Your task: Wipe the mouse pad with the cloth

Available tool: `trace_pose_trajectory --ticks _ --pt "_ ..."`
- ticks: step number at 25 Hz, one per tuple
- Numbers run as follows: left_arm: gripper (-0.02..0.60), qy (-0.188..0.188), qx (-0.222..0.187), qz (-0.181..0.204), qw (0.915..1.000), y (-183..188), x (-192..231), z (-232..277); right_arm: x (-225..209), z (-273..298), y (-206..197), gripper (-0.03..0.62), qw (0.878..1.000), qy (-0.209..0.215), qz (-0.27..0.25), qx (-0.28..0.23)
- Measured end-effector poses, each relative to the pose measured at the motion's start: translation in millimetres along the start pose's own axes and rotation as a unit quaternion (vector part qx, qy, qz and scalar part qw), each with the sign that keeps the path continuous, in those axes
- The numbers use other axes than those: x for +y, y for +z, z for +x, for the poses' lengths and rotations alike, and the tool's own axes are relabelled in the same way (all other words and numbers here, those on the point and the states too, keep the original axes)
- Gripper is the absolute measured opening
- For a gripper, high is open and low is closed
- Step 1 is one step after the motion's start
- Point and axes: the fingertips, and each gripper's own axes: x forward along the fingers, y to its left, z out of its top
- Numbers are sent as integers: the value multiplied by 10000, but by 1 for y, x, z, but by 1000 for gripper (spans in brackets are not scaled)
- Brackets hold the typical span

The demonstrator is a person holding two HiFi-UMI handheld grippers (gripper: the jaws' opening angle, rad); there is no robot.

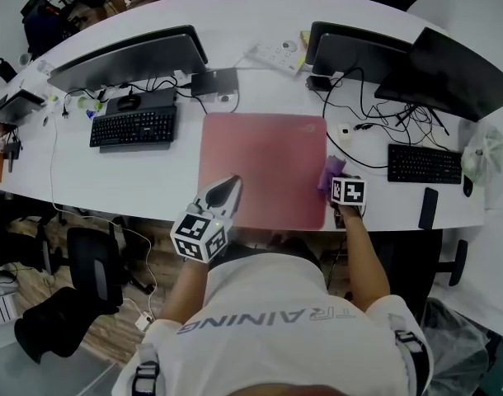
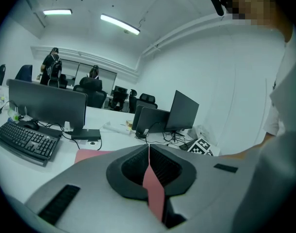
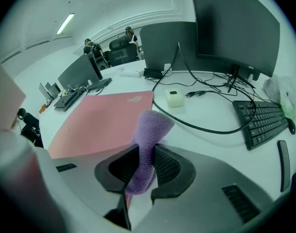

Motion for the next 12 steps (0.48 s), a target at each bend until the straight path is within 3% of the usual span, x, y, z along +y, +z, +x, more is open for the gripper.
trace_pose_trajectory --ticks 5,12 --pt "34 -121 -64 40 9999 6 22 -27 30 -40 21 100 9972 -2 226 -712" --pt "34 24 -116 -122 9999 0 90 -94 162 -72 56 98 9890 557 -156 -1362"
